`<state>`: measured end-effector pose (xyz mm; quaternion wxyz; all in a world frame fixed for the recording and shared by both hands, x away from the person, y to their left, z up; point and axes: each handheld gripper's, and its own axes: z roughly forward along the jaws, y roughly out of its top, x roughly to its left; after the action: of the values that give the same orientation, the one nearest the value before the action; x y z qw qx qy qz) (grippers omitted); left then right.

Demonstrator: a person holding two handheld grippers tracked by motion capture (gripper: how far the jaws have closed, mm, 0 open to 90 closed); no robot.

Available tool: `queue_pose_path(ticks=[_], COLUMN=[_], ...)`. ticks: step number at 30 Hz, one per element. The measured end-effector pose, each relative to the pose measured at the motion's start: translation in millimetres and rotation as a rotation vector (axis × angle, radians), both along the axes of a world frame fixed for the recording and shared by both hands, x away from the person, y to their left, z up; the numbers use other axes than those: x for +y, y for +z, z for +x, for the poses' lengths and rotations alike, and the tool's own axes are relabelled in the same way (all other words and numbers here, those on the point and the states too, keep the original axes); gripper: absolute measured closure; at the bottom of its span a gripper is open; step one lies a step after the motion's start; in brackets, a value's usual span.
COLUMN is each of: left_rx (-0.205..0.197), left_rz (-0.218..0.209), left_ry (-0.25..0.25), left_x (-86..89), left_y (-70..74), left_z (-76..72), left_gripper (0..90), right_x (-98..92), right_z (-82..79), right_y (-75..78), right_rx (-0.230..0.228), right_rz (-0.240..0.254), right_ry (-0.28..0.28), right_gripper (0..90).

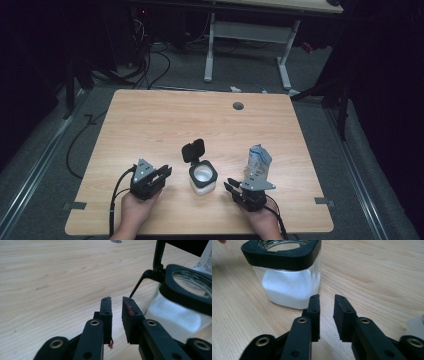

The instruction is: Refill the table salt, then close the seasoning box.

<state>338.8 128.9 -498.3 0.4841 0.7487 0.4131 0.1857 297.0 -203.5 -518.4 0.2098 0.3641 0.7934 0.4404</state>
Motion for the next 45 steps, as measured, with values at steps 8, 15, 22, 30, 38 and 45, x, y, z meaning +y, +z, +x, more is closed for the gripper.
queue_pose_path(ticks=[8, 15, 22, 30, 38, 45], left_rx=[0.018, -0.002, -0.021, -0.032, -0.050, -0.049], left_rz=[-0.052, -0.074, -0.098, -0.101, -0.095, -0.070], left_ry=[-0.009, -0.019, -0.035, -0.042, -0.063, -0.099], left_x=[-12.1, -21.0, -25.9, -28.6, -33.1, -41.5], left_y=[13.2, 27.9, 35.8, 37.8, 38.1, 29.4], left_z=[16.1, 23.7, 23.9, 19.1, 9.9, -4.3], left_gripper=[89.9, 89.9, 90.0, 90.0, 90.0, 89.9], right_x=[6.4, 18.4, 26.2, 33.4, 34.6, 34.3], right_z=[-5.9, -6.9, -4.6, -4.3, -4.6, -4.8], right_y=[3.7, 1.8, -0.7, -1.7, -1.8, -2.2], right_rx=[0.003, 0.005, 0.012, 0.011, 0.011, 0.014], right_rz=[-0.005, -0.008, -0.016, -0.025, -0.022, -0.021], right_ry=[0.026, 0.059, 0.072, 0.087, 0.087, 0.088], right_gripper=[90.0, 89.9, 89.9, 89.9, 89.9, 89.9])
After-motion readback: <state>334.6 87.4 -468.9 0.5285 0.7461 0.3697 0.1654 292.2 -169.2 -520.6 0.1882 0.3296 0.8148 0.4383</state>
